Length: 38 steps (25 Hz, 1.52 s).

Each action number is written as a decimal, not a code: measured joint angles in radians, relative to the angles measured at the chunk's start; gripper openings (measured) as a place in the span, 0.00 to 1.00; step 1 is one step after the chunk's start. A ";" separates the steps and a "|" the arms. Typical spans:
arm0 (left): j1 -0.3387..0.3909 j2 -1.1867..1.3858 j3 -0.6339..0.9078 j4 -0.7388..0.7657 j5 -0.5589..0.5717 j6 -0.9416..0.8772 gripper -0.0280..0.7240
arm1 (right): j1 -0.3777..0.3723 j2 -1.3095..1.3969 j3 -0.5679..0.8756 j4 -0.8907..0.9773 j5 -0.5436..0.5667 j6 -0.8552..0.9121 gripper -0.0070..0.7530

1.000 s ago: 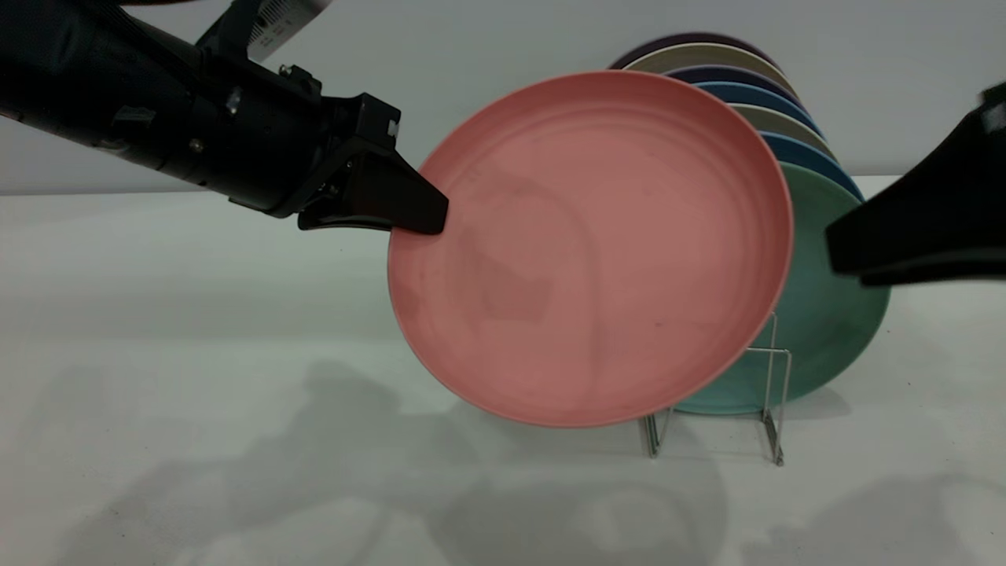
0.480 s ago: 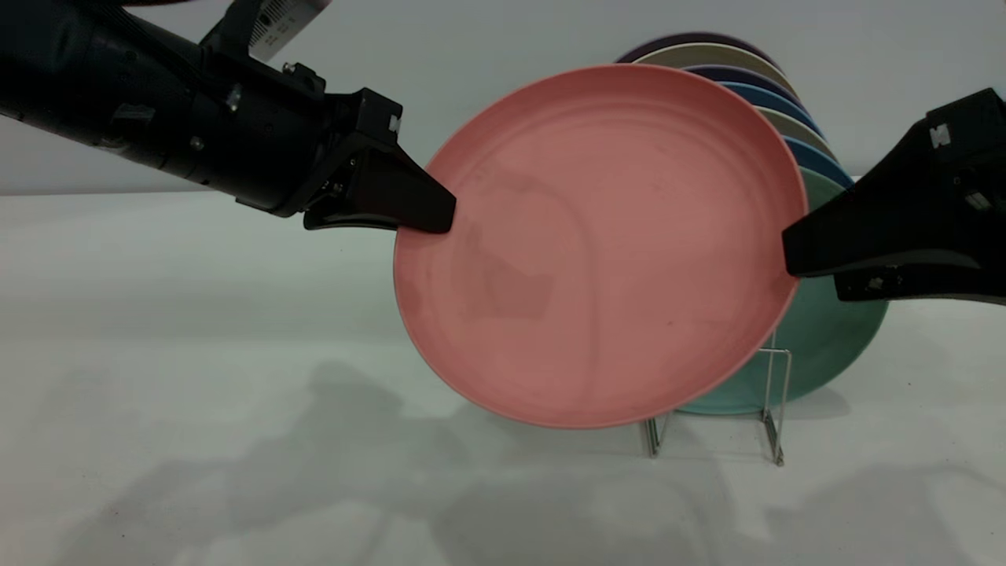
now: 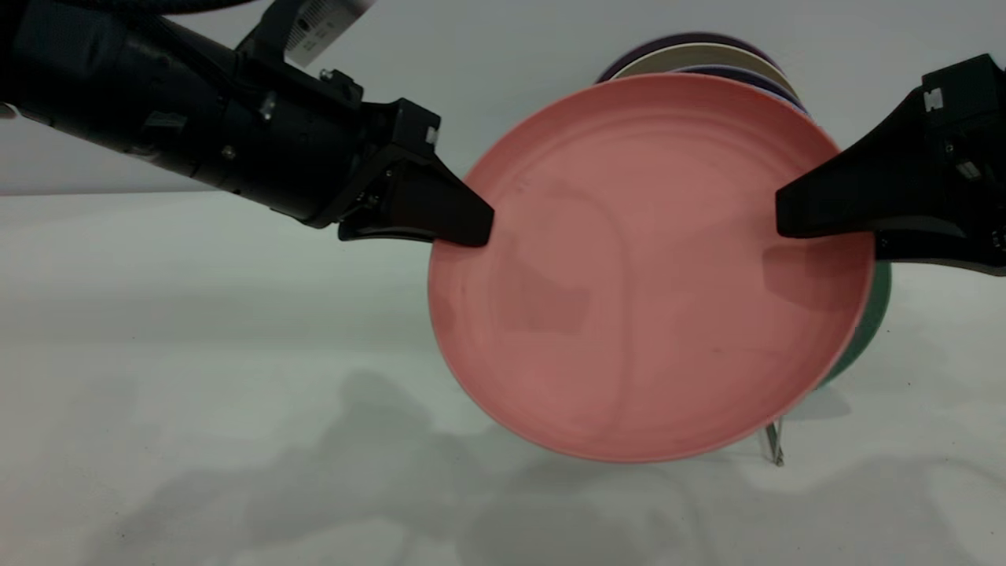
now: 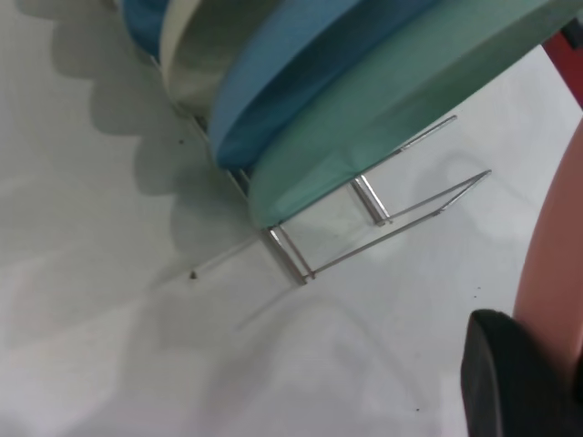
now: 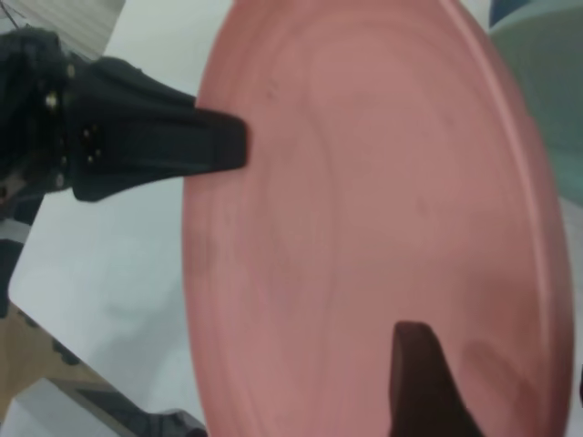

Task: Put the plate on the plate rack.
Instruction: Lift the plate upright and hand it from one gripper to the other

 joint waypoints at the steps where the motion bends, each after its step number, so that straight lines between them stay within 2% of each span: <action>1: -0.002 0.000 0.000 -0.006 0.000 0.000 0.06 | 0.000 0.010 0.000 0.000 0.010 -0.005 0.57; 6: -0.013 0.000 0.000 -0.010 0.006 0.000 0.06 | 0.000 0.048 0.000 0.004 0.042 -0.029 0.52; 8: -0.015 0.000 0.000 -0.010 0.012 0.000 0.06 | 0.000 0.050 0.000 0.008 0.057 -0.046 0.46; 11: -0.017 0.000 0.000 -0.010 0.016 0.000 0.06 | 0.000 0.050 0.000 0.023 0.074 -0.073 0.31; 15: -0.022 0.000 0.000 -0.011 0.015 0.005 0.06 | -0.001 0.053 0.000 0.031 0.038 -0.082 0.15; 24: -0.022 0.000 0.000 -0.033 0.021 0.027 0.08 | -0.001 0.055 0.000 0.034 0.021 -0.103 0.14; 28: -0.023 0.000 0.001 -0.053 0.046 0.033 0.20 | 0.000 0.055 0.000 0.035 0.022 -0.119 0.13; 33: -0.023 0.000 0.001 -0.061 0.054 0.035 0.48 | 0.001 0.055 0.000 0.028 0.009 -0.135 0.13; 35: -0.023 0.000 0.001 -0.062 0.061 0.037 0.57 | 0.001 0.055 0.000 0.028 0.003 -0.142 0.13; 38: -0.023 -0.003 0.001 -0.062 0.072 0.037 0.63 | 0.001 0.055 0.000 0.028 -0.017 -0.150 0.13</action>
